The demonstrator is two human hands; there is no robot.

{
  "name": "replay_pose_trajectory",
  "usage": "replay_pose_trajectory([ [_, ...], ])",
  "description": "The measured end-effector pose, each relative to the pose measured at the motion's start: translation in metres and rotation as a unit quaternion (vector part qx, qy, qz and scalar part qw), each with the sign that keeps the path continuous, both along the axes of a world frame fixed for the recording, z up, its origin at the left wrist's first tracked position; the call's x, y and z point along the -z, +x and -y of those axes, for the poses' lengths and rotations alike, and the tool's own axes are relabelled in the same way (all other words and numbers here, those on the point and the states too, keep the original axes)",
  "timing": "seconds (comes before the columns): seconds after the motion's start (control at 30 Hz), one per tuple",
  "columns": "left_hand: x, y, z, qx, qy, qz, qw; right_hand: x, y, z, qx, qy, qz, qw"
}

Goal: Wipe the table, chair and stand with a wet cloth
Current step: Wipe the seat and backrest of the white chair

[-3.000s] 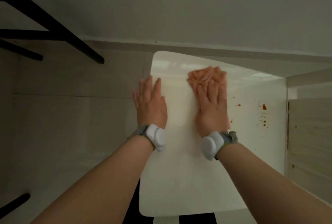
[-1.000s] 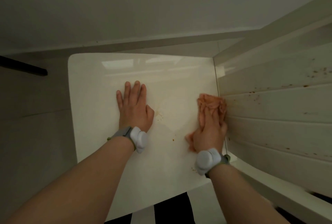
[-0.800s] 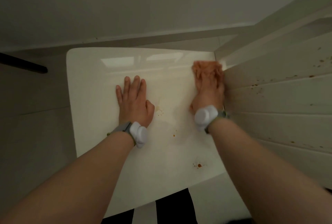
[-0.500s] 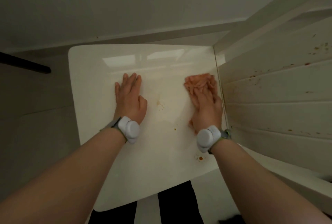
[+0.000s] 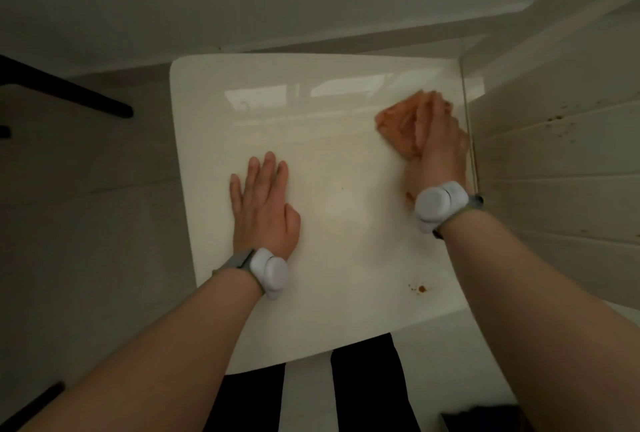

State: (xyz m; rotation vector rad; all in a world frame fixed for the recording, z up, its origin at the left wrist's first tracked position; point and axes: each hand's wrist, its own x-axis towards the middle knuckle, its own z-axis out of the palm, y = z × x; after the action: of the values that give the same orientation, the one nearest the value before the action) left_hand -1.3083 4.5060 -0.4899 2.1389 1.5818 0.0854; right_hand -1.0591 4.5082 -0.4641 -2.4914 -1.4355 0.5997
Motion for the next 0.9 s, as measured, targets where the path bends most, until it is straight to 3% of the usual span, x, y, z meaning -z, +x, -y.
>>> replay_pose_trajectory([
  [0.07, 0.001, -0.001, 0.001, 0.004, 0.001, 0.002, 1.0, 0.0, -0.028, -0.014, -0.028, 0.003, -0.039, 0.999],
  [0.13, 0.001, -0.003, 0.001, 0.007, 0.004, 0.015, 1.0, 0.004, -0.065, -0.016, -0.128, 0.055, -0.071, 0.988],
  [0.27, 0.0, -0.006, 0.0, 0.001, -0.009, 0.069, 0.998, 0.004, -0.08, 0.031, -0.209, 0.115, -0.15, 0.959],
  [0.37, -0.002, -0.013, -0.002, 0.002, -0.028, 0.098, 0.995, 0.002, -0.054, 0.059, -0.222, 0.085, -0.13, 0.963],
  [0.47, -0.004, -0.015, -0.005, -0.01, -0.04, 0.126, 0.991, 0.003, -0.04, 0.031, -0.173, 0.116, -0.012, 0.978],
  [0.53, -0.007, -0.014, -0.006, -0.02, -0.053, 0.156, 0.986, 0.008, -0.044, -0.008, -0.128, 0.113, -0.02, 0.985],
  [0.57, -0.009, -0.018, -0.006, -0.032, -0.055, 0.167, 0.984, 0.006, -0.058, -0.03, -0.114, 0.089, -0.093, 0.985],
  [0.67, -0.009, -0.033, -0.005, -0.098, -0.004, 0.117, 0.988, 0.019, -0.1, -0.056, -0.215, 0.06, -0.102, 0.969],
  [0.8, -0.004, -0.061, -0.001, -0.166, 0.001, 0.041, 0.985, 0.027, -0.121, -0.008, -0.367, 0.11, -0.072, 0.921],
  [0.9, -0.003, -0.071, 0.002, -0.148, -0.03, 0.066, 0.986, 0.021, -0.093, 0.013, -0.346, 0.09, -0.059, 0.932],
])
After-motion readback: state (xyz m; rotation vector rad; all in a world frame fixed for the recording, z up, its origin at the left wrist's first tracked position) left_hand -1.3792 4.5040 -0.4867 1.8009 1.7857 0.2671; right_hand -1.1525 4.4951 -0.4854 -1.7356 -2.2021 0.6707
